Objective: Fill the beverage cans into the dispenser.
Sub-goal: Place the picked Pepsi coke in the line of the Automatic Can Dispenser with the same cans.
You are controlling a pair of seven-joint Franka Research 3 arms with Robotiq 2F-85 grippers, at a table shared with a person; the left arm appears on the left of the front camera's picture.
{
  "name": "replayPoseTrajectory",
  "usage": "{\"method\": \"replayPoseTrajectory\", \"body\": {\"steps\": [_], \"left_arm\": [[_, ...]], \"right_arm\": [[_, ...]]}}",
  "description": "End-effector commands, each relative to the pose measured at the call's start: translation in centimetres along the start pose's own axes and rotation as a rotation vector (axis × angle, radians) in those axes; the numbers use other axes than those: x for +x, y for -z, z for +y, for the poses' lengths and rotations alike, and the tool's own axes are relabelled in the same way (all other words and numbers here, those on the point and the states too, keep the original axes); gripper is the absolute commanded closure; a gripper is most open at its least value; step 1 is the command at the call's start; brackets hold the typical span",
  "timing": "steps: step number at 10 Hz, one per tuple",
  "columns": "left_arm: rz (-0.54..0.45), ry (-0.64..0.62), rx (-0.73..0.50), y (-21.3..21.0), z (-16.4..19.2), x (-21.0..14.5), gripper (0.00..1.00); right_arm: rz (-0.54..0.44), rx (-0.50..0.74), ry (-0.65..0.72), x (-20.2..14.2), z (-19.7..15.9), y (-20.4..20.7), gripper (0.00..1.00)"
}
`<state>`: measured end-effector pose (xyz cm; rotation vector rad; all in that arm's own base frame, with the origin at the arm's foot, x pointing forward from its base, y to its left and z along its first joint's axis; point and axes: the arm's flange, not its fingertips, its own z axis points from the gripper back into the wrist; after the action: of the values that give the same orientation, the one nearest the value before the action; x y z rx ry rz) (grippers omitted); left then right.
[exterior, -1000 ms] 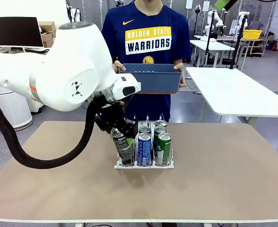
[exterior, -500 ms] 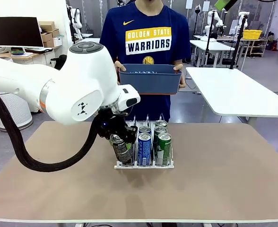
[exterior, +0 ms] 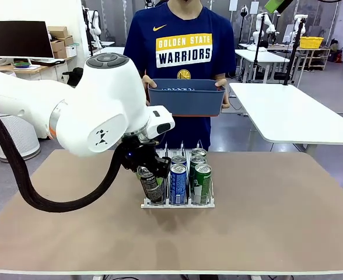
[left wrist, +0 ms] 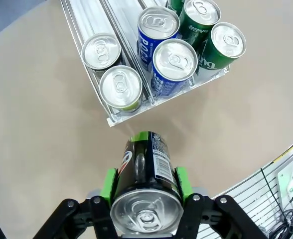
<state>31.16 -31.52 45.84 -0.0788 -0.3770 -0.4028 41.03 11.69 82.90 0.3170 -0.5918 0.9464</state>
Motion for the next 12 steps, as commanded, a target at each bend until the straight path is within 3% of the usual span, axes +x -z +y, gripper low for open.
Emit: {"method": "replayPoseTrajectory", "body": {"steps": [1, 3, 8, 12], "left_arm": [[-0.06, 0.023, 0.008, 2.3, 1.1, 0.5, 0.42], [-0.027, -0.007, -0.001, 3.6, 1.5, 0.8, 0.42], [-0.083, -0.026, 0.055, 6.1, 2.2, 3.3, 0.42], [-0.081, -0.034, -0.009, 7.7, 3.2, 5.4, 0.42]], "right_arm": [[0.001, 0.001, 0.001, -0.2, 0.2, -0.1, 0.0], [0.001, 0.001, 0.001, -0.2, 0.2, -0.1, 0.0], [0.001, 0.001, 0.001, -0.2, 0.2, -0.1, 0.0], [0.001, 0.001, 0.001, -0.2, 0.2, -0.1, 0.0]]}}
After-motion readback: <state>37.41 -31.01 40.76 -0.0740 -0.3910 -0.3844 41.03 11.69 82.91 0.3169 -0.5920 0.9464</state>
